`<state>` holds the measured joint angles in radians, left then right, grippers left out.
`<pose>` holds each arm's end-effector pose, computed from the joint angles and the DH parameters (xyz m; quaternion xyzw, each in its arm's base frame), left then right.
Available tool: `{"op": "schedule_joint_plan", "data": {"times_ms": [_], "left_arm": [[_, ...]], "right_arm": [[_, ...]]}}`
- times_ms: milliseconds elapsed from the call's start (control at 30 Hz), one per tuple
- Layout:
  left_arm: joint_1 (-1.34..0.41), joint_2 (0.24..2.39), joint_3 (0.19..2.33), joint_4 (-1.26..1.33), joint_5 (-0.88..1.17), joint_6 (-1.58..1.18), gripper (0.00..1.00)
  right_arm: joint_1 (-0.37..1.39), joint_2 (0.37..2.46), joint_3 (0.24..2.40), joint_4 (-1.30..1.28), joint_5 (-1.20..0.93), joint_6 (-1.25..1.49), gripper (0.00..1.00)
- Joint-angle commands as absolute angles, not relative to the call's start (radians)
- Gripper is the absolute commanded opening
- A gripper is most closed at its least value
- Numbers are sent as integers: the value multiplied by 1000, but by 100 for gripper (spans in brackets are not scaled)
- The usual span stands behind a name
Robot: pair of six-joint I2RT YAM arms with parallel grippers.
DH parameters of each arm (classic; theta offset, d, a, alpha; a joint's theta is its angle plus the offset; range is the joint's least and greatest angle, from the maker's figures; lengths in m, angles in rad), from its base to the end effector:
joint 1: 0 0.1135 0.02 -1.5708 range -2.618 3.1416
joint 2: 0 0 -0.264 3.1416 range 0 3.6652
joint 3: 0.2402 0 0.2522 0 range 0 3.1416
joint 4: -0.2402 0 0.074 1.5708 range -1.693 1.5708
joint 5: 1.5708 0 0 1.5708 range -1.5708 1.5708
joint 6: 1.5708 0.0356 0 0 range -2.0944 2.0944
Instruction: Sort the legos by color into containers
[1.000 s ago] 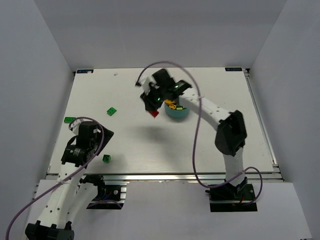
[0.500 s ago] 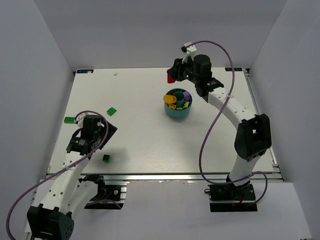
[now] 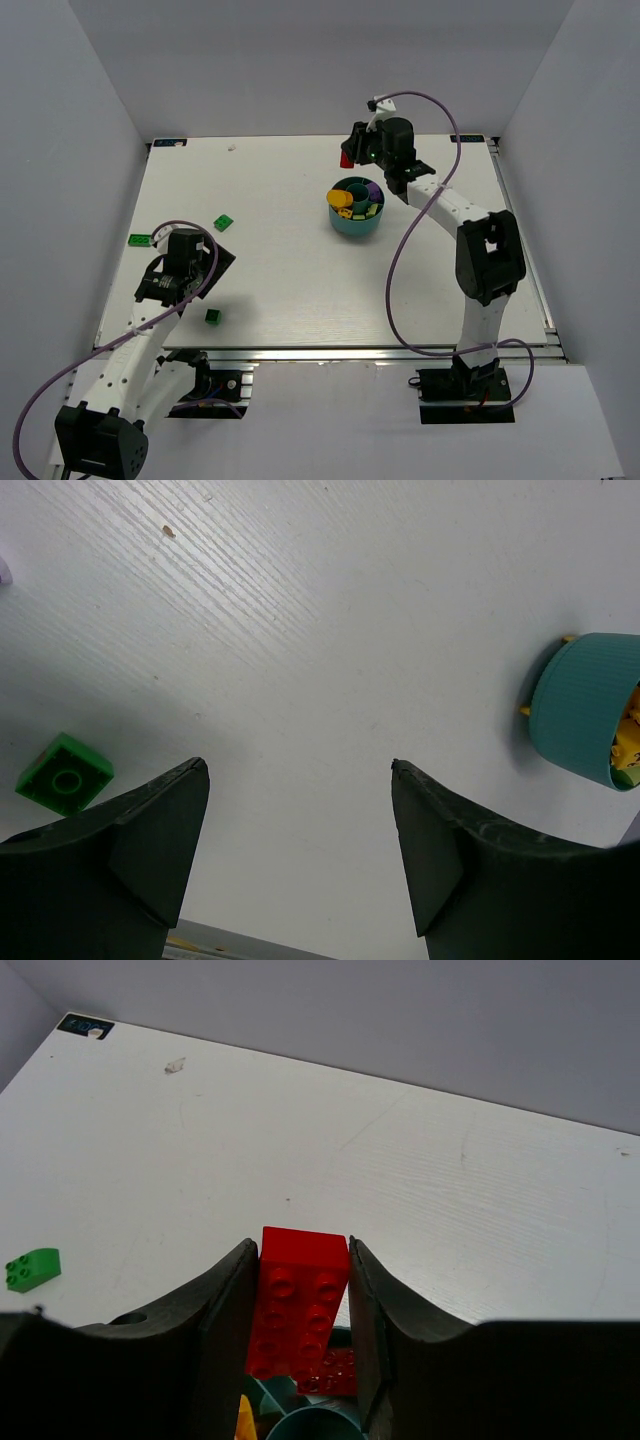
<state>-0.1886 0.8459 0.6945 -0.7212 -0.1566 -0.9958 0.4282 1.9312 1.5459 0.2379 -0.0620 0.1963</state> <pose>0.1644 -0.0257 0.2499 -0.3925 0.8510 -0.1294 0.3240 0.4276 0.1976 0.3080 -0.1077 0.7495 0.2229 0.6140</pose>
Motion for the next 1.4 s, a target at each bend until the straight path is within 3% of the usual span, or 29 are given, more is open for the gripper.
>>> {"op": "schedule_joint_plan", "data": {"times_ms": [0,900,1100,1133,1233,1367], "left_arm": [[-183,831,687,-710,-156,-1002,83],[-184,842,686,-719,-153,-994,83],[-183,838,683,-723,-156,-997,83],[-183,836,683,-724,-156,-999,83],[-183,835,683,-724,-156,-999,83],[-183,834,689,-727,-160,-999,83]], "right_arm": [[416,1947,1542,324,-41,170,0],[405,2006,1468,348,-49,104,0],[405,2002,1450,345,-61,94,26],[405,2002,1447,345,-61,92,36],[405,1993,1437,350,-66,91,51],[400,1973,1440,348,-77,94,65]]}}
